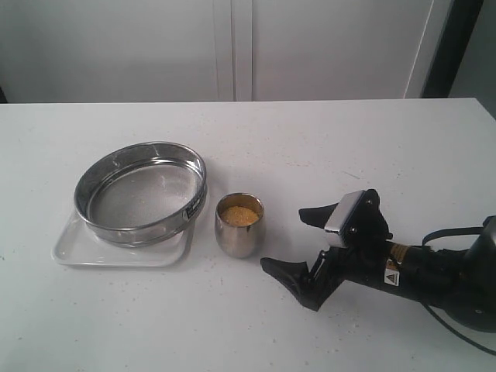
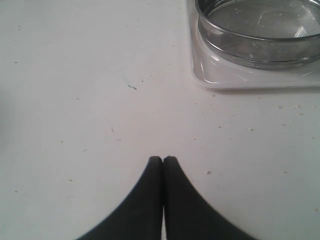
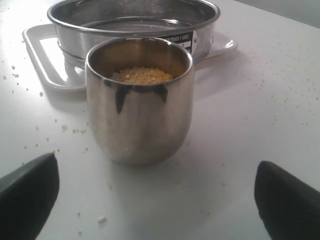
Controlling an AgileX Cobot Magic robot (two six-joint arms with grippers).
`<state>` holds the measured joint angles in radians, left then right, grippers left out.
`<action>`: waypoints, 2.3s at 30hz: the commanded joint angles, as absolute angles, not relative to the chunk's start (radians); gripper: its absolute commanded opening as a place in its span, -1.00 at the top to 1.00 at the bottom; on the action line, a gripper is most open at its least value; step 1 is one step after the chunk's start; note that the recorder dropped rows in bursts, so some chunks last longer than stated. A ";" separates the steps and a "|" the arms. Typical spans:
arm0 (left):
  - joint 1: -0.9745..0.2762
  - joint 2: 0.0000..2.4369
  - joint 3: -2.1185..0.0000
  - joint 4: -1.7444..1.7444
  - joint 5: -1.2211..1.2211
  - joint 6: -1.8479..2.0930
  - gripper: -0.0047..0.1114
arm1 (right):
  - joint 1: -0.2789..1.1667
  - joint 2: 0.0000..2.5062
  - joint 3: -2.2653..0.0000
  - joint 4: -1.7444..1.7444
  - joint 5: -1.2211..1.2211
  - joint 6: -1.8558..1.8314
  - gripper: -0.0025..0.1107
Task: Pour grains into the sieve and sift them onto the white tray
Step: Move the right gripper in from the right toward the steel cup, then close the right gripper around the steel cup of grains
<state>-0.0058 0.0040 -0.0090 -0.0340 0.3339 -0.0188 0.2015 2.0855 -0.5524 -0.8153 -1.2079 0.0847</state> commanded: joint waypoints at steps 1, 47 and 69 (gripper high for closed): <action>-0.012 0.000 0.000 -0.036 0.342 -0.023 0.92 | 0.202 2.087 -0.559 -0.823 -1.221 0.091 -0.83; -0.012 0.000 0.000 -0.036 0.342 -0.023 0.92 | 0.401 2.288 -0.851 -0.676 -1.221 0.221 -0.83; -0.012 0.000 0.000 -0.036 0.342 -0.023 0.92 | 0.438 2.296 -0.907 -0.630 -1.221 0.248 -0.83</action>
<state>-0.0058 0.0040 -0.0090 -0.0340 0.3339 -0.0188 0.4306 2.2948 -0.9019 -0.6329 -1.2060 0.2432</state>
